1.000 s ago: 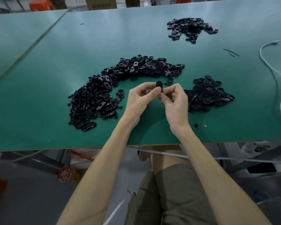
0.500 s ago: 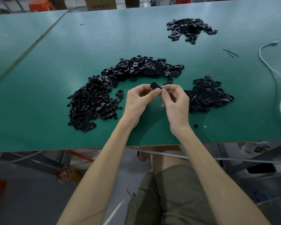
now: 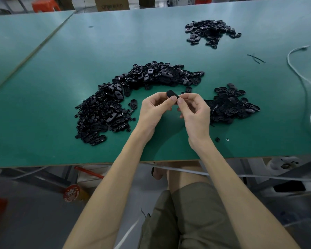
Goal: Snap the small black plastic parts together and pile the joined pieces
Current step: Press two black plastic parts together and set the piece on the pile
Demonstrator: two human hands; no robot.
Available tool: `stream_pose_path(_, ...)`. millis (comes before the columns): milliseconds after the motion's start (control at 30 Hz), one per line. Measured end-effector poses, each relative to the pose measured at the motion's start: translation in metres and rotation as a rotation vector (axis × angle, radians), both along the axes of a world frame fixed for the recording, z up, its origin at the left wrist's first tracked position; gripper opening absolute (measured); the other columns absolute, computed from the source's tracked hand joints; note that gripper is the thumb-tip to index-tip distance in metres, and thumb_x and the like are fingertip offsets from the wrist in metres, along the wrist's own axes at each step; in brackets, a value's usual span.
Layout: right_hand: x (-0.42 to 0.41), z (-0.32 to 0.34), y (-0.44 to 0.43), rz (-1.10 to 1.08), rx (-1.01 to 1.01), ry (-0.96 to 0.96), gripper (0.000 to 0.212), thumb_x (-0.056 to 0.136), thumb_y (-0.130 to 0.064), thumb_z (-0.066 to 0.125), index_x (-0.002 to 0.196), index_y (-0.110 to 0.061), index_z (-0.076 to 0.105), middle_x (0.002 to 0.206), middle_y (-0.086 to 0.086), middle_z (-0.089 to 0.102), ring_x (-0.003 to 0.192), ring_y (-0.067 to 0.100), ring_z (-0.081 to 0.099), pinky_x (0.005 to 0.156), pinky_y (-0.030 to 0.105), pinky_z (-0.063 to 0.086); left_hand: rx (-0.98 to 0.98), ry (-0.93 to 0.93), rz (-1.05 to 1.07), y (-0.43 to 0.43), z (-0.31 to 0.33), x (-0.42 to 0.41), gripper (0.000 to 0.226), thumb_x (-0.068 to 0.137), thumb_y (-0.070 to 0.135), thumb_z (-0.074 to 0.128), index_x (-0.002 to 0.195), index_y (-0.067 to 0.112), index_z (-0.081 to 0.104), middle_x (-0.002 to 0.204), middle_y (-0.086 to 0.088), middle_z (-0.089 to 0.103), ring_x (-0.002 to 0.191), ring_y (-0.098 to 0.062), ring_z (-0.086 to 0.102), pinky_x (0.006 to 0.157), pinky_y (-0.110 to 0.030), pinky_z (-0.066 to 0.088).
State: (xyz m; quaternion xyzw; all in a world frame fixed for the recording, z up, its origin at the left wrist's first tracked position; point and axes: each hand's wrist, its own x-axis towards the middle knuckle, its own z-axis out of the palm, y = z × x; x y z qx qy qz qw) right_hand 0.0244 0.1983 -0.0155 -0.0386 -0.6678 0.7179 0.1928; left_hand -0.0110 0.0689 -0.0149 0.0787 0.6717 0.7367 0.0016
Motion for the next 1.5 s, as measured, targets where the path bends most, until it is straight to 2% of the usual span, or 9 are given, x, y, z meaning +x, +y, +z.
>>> stream_pose_path(67, -0.0001, -0.0004, 0.0003, 0.005, -0.003, 0.0, 0.011, 0.096, -0.014, 0.07, 0.094, -0.025, 0.069, 0.095, -0.002, 0.076, 0.092, 0.018, 0.072, 0.079, 0.038, 0.056, 0.014, -0.007, -0.011, -0.0012, 0.001, 0.0004, 0.014, 0.092, 0.016, 0.076, 0.103, 0.006, 0.074, 0.086, 0.005, 0.071, 0.071, -0.004, 0.059, 0.07, -0.013, 0.047)
stream_pose_path(200, 0.0001, 0.0, 0.0016, 0.04, -0.039, -0.004, 0.007, 0.096, -0.012, 0.072, 0.097, -0.019, 0.071, 0.092, -0.002, 0.077, 0.084, 0.014, 0.072, 0.064, 0.023, 0.053, 0.055, -0.018, -0.027, -0.0037, 0.0026, 0.0007, 0.013, 0.091, 0.016, 0.077, 0.102, 0.009, 0.073, 0.091, 0.002, 0.071, 0.076, -0.007, 0.058, 0.074, -0.017, 0.046)
stream_pose_path(367, -0.0003, 0.0002, 0.0019, 0.071, -0.065, -0.004, 0.008, 0.095, -0.005, 0.072, 0.097, -0.013, 0.071, 0.089, 0.003, 0.078, 0.083, 0.017, 0.075, 0.06, 0.024, 0.053, 0.072, -0.036, -0.037, -0.0051, 0.0027, 0.0006, 0.01, 0.092, 0.017, 0.076, 0.101, 0.012, 0.073, 0.089, 0.005, 0.071, 0.079, -0.008, 0.06, 0.079, -0.023, 0.044)
stream_pose_path(667, 0.0, -0.0005, 0.0017, 0.074, -0.07, -0.002, 0.008, 0.096, -0.007, 0.071, 0.098, -0.015, 0.071, 0.086, -0.003, 0.077, 0.079, 0.012, 0.072, 0.059, 0.025, 0.053, 0.056, -0.029, -0.035, -0.004, 0.0034, 0.001, 0.01, 0.095, 0.02, 0.074, 0.099, 0.011, 0.072, 0.087, 0.003, 0.07, 0.076, -0.008, 0.057, 0.079, -0.025, 0.046)
stream_pose_path(933, -0.0004, 0.0, 0.002, 0.018, -0.02, 0.001, 0.019, 0.101, -0.009, 0.063, 0.096, -0.025, 0.073, 0.086, -0.005, 0.072, 0.073, 0.011, 0.059, 0.06, 0.024, 0.049, 0.005, 0.023, -0.055, -0.003, 0.0034, 0.0019, 0.022, 0.092, 0.017, 0.076, 0.113, 0.012, 0.073, 0.085, 0.002, 0.072, 0.074, -0.011, 0.06, 0.075, -0.02, 0.047)
stream_pose_path(1033, -0.0006, 0.0002, 0.0014, -0.006, -0.033, -0.006, 0.015, 0.101, -0.011, 0.062, 0.096, -0.022, 0.071, 0.084, -0.005, 0.069, 0.07, 0.012, 0.056, 0.058, 0.024, 0.048, 0.023, 0.023, -0.076, -0.003, 0.0037, 0.0018, 0.021, 0.09, 0.017, 0.079, 0.109, 0.01, 0.076, 0.092, -0.002, 0.076, 0.076, -0.013, 0.066, 0.077, -0.02, 0.05)
stream_pose_path(1200, -0.0016, 0.0006, -0.0006, 0.006, -0.07, -0.037, 0.003, 0.099, -0.015, 0.067, 0.101, -0.018, 0.068, 0.094, 0.0, 0.072, 0.08, 0.013, 0.062, 0.061, 0.025, 0.05, 0.064, 0.016, -0.045, -0.0036, 0.0015, 0.0008, 0.02, 0.089, 0.016, 0.079, 0.108, 0.01, 0.077, 0.095, -0.006, 0.076, 0.076, -0.017, 0.067, 0.081, -0.028, 0.051)
stream_pose_path(1300, -0.001, 0.0006, 0.0, -0.01, -0.048, -0.025, 0.006, 0.097, -0.014, 0.07, 0.099, -0.019, 0.069, 0.096, 0.001, 0.074, 0.078, 0.012, 0.062, 0.065, 0.025, 0.051, 0.061, 0.017, -0.044, -0.0029, 0.0016, 0.0012, 0.018, 0.09, 0.017, 0.079, 0.107, 0.011, 0.077, 0.095, -0.006, 0.076, 0.075, -0.017, 0.068, 0.079, -0.026, 0.052)
stream_pose_path(1500, 0.0002, 0.0023, 0.0021, -0.051, -0.084, -0.026, 0.007, 0.1, -0.014, 0.068, 0.099, -0.02, 0.072, 0.084, -0.003, 0.068, 0.071, 0.012, 0.057, 0.059, 0.021, 0.047, -0.01, 0.025, -0.048, -0.0019, 0.0026, 0.0021, 0.018, 0.097, 0.017, 0.07, 0.111, 0.009, 0.076, 0.101, -0.003, 0.078, 0.08, -0.017, 0.072, 0.081, -0.025, 0.049)
